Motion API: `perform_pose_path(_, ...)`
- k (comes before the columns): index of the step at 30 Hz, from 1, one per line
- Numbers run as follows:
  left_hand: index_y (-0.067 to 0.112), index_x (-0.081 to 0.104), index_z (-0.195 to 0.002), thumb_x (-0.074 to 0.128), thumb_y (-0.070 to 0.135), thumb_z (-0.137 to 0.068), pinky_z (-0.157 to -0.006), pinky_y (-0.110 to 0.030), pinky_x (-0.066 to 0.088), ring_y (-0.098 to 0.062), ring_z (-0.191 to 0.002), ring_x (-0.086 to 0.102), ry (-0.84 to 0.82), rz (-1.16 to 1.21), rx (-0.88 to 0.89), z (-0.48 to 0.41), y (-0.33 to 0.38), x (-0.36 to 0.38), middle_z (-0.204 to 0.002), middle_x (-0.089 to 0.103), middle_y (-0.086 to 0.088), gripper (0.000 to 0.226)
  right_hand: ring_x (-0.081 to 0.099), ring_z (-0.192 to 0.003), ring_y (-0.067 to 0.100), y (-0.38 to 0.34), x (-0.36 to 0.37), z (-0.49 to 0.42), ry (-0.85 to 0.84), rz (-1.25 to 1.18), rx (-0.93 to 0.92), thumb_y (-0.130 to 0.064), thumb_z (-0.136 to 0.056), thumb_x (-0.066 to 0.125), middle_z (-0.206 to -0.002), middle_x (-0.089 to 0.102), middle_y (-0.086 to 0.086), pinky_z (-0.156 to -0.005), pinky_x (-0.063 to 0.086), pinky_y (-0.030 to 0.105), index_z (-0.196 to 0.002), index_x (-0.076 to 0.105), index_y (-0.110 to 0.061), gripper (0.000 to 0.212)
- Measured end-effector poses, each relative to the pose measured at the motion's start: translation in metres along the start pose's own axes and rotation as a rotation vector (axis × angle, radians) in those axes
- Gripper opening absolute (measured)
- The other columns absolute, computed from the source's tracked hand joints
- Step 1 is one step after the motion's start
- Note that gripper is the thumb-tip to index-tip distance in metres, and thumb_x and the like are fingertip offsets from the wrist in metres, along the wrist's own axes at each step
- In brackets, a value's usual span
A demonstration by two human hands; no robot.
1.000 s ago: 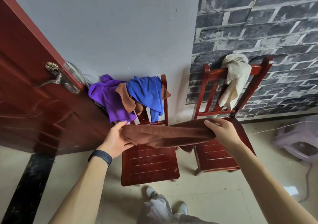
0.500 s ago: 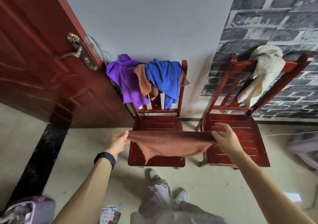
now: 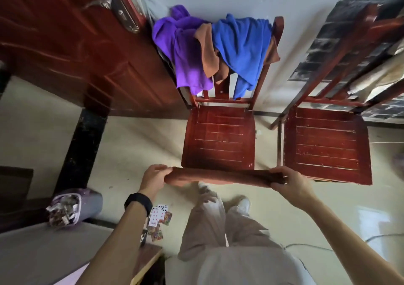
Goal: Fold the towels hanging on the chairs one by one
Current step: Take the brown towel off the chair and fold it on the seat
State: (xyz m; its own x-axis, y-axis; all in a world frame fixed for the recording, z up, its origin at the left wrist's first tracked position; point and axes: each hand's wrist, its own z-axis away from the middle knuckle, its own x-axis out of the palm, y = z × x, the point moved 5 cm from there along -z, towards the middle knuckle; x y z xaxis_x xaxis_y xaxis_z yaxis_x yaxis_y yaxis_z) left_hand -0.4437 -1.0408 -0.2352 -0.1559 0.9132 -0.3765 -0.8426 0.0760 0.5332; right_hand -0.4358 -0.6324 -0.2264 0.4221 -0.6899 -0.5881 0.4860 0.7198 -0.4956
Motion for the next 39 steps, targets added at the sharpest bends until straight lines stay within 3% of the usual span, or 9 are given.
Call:
perform_pose_path(3,0.021,0.065,-0.113,0.067,0.02,-0.092,-0.08,-0.033,0.047,-0.018,-0.094,0.061,-0.059,0.047,0.001,-0.003,-0.001,-0.007,-0.107,0.066,-0.001,0.022,0.067,-0.091,0.018,0.003,0.01,-0.005,-0.028,0.008,0.022,-0.012,-0.071,0.078,-0.107,0.072,-0.005,-0.084,0.052,0.031,-0.114,0.069,-0.031,0.047)
perform_pose_path(8,0.023,0.078,-0.101,0.073,0.018,-0.087,-0.084,-0.026,0.046,-0.006,-0.092,0.064,-0.242,-0.157,0.148,-0.036,0.039,0.006,-0.099,0.074,0.009,0.016,0.064,-0.102,0.029,-0.012,0.013,-0.048,-0.019,0.141,0.009,-0.004,-0.076,0.07,-0.112,0.069,0.008,-0.086,0.047,0.031,-0.12,0.07,-0.018,0.045)
perform_pose_path(14,0.025,0.078,-0.098,0.076,0.022,-0.083,-0.078,-0.009,0.043,-0.002,-0.092,0.064,-0.114,-0.352,0.413,-0.128,0.099,0.052,-0.095,0.073,0.012,0.016,0.066,-0.101,0.038,-0.038,0.014,-0.166,0.115,0.154,0.062,-0.013,-0.085,0.066,-0.104,0.072,0.015,-0.083,0.051,0.039,-0.129,0.055,-0.02,0.046)
perform_pose_path(18,0.022,0.077,-0.102,0.076,0.018,-0.083,-0.082,-0.01,0.045,-0.003,-0.09,0.064,-0.038,-0.241,0.434,-0.206,0.114,0.089,-0.099,0.074,0.008,0.02,0.064,-0.105,0.035,-0.041,0.023,-0.246,0.292,-0.084,0.157,-0.024,-0.091,0.066,-0.105,0.072,0.013,-0.087,0.044,0.036,-0.128,0.056,-0.016,0.039)
perform_pose_path(21,0.024,0.076,-0.104,0.078,0.017,-0.081,-0.089,-0.018,0.048,-0.006,-0.093,0.066,-0.072,-0.249,0.422,-0.262,0.107,0.116,-0.1,0.073,0.008,0.024,0.065,-0.092,0.029,-0.027,0.051,-0.297,0.352,-0.262,0.21,-0.037,-0.085,0.066,-0.092,0.069,0.0,-0.087,0.049,0.036,-0.114,0.056,-0.031,0.032)
perform_pose_path(25,0.027,0.076,-0.102,0.076,0.011,-0.08,-0.084,-0.03,0.053,-0.012,-0.078,0.064,-0.109,-0.133,0.385,-0.327,0.096,0.139,-0.092,0.071,0.003,0.027,0.07,-0.091,0.03,0.036,0.086,-0.373,0.456,-0.525,0.254,-0.047,-0.064,0.06,-0.088,0.067,-0.007,-0.09,0.055,0.053,-0.087,0.052,-0.046,0.025)
perform_pose_path(31,0.025,0.061,-0.128,0.073,0.018,-0.087,-0.094,-0.027,0.048,-0.011,-0.093,0.062,-0.113,-0.212,0.446,-0.376,0.1,0.155,-0.105,0.064,0.001,0.043,0.068,-0.09,0.005,-0.001,0.084,-0.369,0.523,-0.627,0.262,-0.023,-0.079,0.067,-0.102,0.068,-0.018,-0.094,0.055,0.039,-0.114,0.057,-0.031,0.038)
perform_pose_path(35,0.039,0.033,-0.146,0.071,0.034,-0.086,-0.105,-0.037,0.043,-0.025,-0.118,0.058,-0.155,-0.493,0.258,-0.386,0.05,0.15,-0.131,0.056,-0.007,0.072,0.069,-0.093,0.016,0.018,0.124,-0.334,0.382,-0.429,0.352,-0.024,-0.085,0.068,-0.101,0.068,-0.008,-0.086,0.057,0.037,-0.12,0.061,-0.024,0.037)
perform_pose_path(39,0.02,0.045,-0.138,0.068,0.022,-0.087,-0.094,-0.035,0.044,-0.034,-0.116,0.057,-0.02,-0.596,0.186,-0.354,-0.026,0.133,-0.132,0.055,-0.015,0.056,0.063,-0.089,0.02,0.046,0.186,-0.27,0.313,-0.334,0.474,-0.026,-0.088,0.066,-0.096,0.069,-0.001,-0.081,0.042,0.026,-0.116,0.063,-0.017,0.029)
